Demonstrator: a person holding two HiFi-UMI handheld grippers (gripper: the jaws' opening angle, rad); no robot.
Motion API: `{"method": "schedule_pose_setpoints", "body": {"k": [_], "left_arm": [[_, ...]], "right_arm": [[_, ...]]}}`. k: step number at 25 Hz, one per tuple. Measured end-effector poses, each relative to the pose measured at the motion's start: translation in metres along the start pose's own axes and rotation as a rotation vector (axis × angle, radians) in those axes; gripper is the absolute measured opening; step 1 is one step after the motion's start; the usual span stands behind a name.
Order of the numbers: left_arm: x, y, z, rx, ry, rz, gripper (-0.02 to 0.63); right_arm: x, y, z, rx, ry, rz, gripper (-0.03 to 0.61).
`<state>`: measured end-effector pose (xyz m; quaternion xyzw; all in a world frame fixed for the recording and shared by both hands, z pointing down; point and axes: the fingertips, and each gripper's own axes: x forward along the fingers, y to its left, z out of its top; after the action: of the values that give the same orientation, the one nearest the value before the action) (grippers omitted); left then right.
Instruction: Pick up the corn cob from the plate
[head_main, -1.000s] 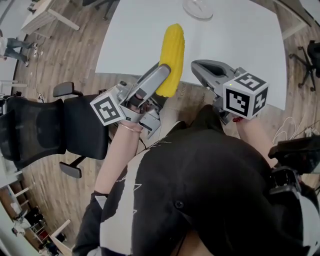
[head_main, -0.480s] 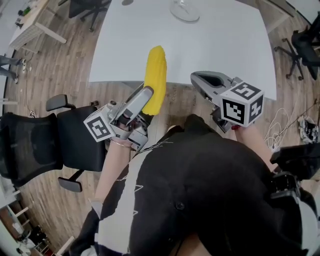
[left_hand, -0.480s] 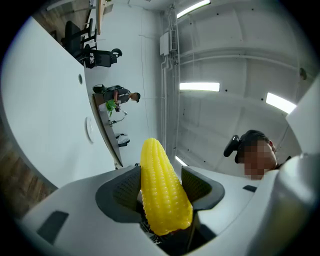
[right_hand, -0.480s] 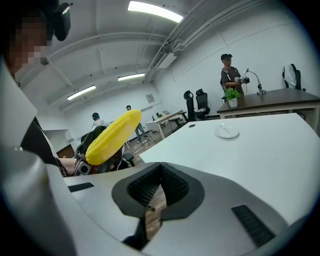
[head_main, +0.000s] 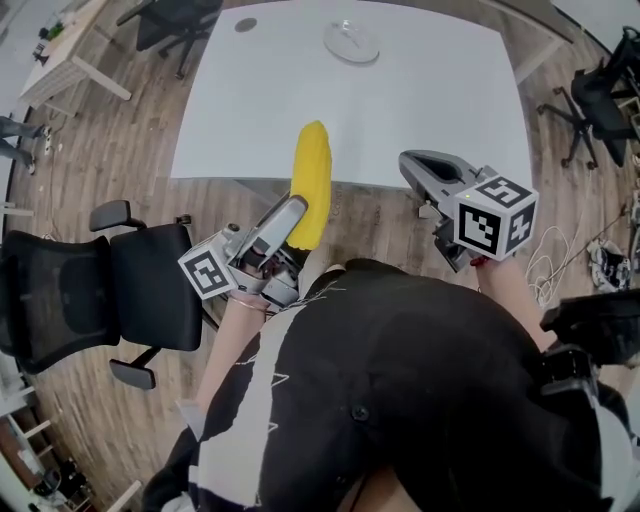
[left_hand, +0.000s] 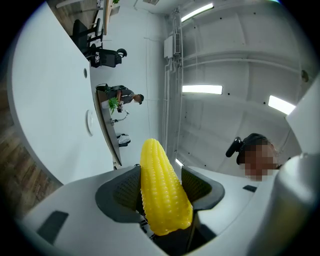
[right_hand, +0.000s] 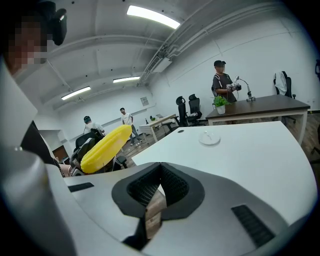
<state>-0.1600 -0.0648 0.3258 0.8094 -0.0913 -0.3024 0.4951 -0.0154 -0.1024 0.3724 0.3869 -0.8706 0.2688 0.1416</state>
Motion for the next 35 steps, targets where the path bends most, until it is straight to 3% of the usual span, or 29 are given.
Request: {"method": "schedule_pose_setpoints", "body": {"k": [10,16,35], "left_arm": [[-0.003,-0.002,-0.035,-0.009,-0.007,0.021,0.255],[-0.031,-0.002,-0.011,-0.014,-0.02,0.013,0.255],[-0.033,0.001,-0.011,-0.009,-0.009,0.004,0.255]], "right_arm": [[-0.027,-0.013,-0.011,0.012,-0.031,-0.016,0.014],[-0.003,0.012,-0.001,0.013,-0.074,-0.014,0.014],[-0.005,0.013,-0.009,0.016,-0.088,-0.046,0.014]]}}
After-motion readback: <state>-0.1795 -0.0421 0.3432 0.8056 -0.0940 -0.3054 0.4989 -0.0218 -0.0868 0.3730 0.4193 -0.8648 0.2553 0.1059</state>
